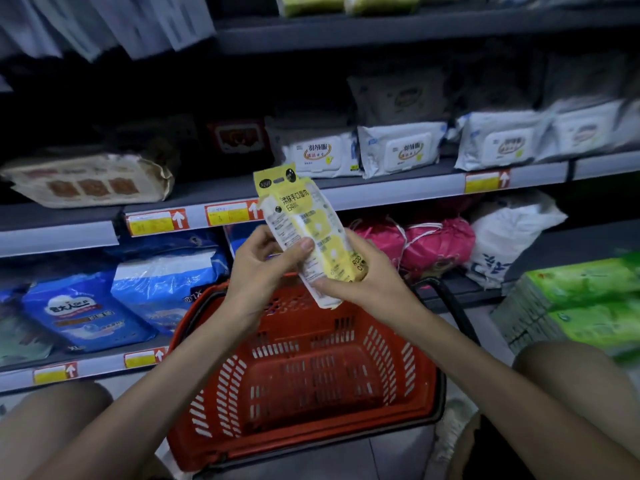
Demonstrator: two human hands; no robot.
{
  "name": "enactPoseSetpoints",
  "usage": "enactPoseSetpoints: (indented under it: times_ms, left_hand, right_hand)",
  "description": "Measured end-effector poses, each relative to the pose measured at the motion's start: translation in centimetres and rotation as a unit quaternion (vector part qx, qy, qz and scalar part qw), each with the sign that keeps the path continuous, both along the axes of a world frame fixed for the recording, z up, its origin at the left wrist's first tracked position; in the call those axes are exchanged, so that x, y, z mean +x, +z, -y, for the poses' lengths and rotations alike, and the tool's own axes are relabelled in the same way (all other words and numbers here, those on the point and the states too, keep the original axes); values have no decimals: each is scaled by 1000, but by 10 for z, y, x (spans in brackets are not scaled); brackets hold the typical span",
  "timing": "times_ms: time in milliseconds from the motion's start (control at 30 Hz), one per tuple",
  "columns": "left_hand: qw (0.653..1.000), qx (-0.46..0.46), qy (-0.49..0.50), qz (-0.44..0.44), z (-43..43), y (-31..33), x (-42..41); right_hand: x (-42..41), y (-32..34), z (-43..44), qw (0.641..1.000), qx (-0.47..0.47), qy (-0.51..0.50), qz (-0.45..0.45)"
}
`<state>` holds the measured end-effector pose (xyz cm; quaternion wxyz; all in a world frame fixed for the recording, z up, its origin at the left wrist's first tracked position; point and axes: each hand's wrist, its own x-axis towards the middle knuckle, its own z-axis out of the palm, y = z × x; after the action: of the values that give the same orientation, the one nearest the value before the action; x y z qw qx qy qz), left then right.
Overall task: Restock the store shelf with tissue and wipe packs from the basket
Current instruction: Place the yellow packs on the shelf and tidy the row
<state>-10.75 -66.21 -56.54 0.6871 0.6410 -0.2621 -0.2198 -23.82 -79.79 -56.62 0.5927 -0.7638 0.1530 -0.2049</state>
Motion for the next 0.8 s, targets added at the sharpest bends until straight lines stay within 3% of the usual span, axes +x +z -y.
enactPoseSetpoints:
  times_ms: [200, 367, 533, 800]
  left_hand:
    - [997, 3, -7, 83, 1, 51, -10]
    - [993, -16, -12, 114, 3, 89, -19]
    - [989, -50, -7, 136, 9, 127, -27]
    - [964, -43, 19, 263, 29, 183, -19]
  right_hand:
    - [-8, 35, 1, 999, -8, -24, 38]
    - [-9, 69, 1, 994, -71, -73, 47]
    - [-6, 104, 3, 968, -180, -161, 65]
    - [12, 152, 8, 936, -217, -243, 132]
